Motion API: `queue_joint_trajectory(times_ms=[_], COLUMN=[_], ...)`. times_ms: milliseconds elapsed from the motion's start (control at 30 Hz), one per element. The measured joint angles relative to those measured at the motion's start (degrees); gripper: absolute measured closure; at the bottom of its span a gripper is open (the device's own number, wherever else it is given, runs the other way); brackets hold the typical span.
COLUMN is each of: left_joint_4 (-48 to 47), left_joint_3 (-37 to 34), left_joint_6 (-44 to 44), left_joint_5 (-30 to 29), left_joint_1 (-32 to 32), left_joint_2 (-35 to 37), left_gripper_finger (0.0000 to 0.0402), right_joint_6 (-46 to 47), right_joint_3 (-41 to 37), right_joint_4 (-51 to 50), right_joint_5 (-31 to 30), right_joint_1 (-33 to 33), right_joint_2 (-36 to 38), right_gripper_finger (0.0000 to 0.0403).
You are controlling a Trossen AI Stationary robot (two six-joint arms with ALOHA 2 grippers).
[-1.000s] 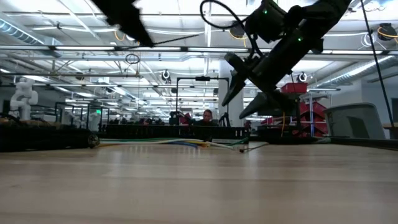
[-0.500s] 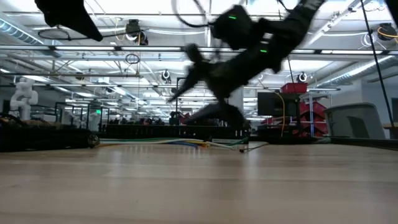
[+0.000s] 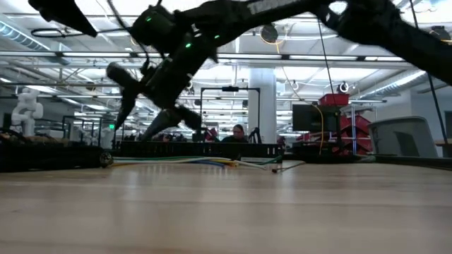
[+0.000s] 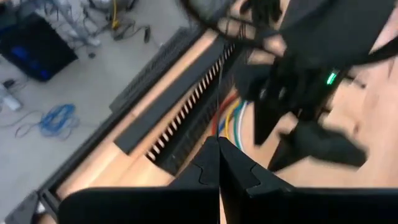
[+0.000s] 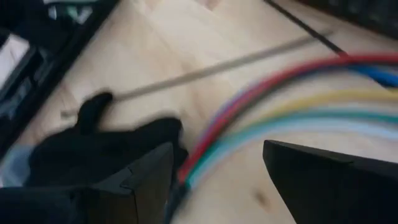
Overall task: Ziptie cables
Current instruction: Wrap the cable wires using a zip tie
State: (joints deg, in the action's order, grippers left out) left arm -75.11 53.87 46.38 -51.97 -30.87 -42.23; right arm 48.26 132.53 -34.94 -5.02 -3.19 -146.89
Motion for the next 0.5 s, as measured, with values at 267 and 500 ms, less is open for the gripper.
queue_joint_trajectory(times_ms=[267,500], left_joint_4=[0.5,2.8], left_joint_3=[1.2,1.4], left_joint_6=[-8.1,-15.7], left_joint_5=[-1.7,-1.5], left_joint_1=[0.0,0.0], left_joint_2=[11.9,14.6], left_gripper_finger=[0.0401,0.0401], right_joint_6=[14.5,18.8], right_joint_3=[-1.5,-1.6], right_joint_4=[2.1,4.4], right_joint_5=[2.3,-2.3], right_joint_1=[-0.7,-0.8], right_joint_2=[-3.3,-3.8], right_gripper_finger=[0.017,0.0217])
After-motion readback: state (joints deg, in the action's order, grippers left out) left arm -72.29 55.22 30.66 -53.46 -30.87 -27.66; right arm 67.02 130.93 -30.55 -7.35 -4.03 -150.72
